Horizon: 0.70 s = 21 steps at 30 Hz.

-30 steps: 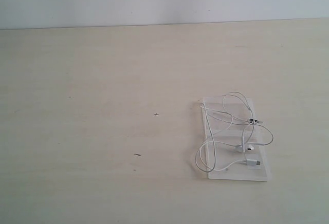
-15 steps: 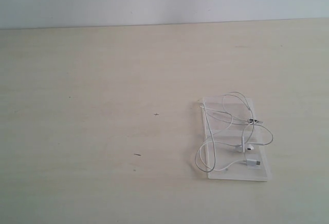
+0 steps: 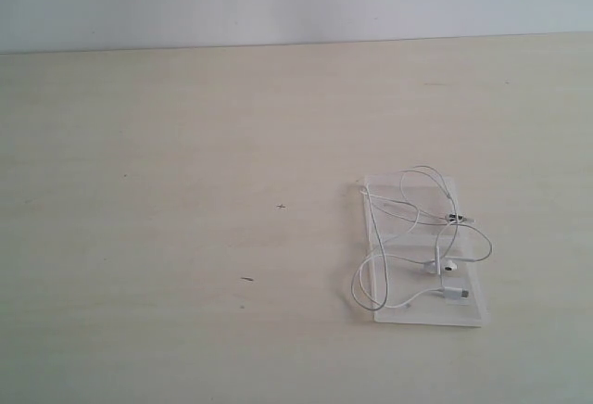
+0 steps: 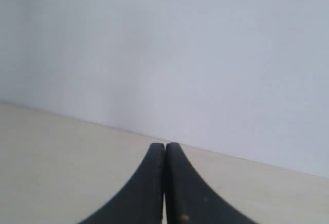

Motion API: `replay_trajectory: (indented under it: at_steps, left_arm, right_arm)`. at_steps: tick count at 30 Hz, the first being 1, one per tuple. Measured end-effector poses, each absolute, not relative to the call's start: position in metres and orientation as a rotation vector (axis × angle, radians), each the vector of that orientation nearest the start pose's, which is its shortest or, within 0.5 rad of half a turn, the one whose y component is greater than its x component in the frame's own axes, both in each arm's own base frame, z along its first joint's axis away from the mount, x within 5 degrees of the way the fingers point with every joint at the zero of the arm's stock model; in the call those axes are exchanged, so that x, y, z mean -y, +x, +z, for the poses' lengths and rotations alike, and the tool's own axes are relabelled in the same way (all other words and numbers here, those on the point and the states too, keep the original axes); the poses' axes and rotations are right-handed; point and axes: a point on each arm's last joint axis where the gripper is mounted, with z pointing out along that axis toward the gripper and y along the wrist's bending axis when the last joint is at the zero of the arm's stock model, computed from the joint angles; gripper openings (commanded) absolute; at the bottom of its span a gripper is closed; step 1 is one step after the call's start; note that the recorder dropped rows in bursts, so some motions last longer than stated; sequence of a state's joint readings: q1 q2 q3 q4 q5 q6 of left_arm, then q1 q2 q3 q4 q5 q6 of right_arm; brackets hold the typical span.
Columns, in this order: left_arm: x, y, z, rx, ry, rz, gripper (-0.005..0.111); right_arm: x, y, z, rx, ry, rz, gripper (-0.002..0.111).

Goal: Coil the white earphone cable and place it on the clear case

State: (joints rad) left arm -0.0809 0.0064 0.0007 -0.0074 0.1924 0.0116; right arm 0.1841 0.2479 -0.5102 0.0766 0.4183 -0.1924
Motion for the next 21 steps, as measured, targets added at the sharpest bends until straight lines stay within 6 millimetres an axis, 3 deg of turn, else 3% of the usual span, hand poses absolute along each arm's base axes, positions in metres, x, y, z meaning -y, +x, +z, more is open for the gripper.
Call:
replay_trajectory:
  at_steps: [8,21]
  left_arm:
    - [0.005,0.056,0.195,-1.682,0.073,-0.059,0.0]
    - [0.005,0.056,0.195,-1.682,0.073,-0.059,0.0]
  right_arm:
    - [-0.004,0.037,0.279,-1.564,-0.16,-0.054,0.0]
    - [-0.004,0.052,0.207,-1.74,-0.17,-0.051,0.0]
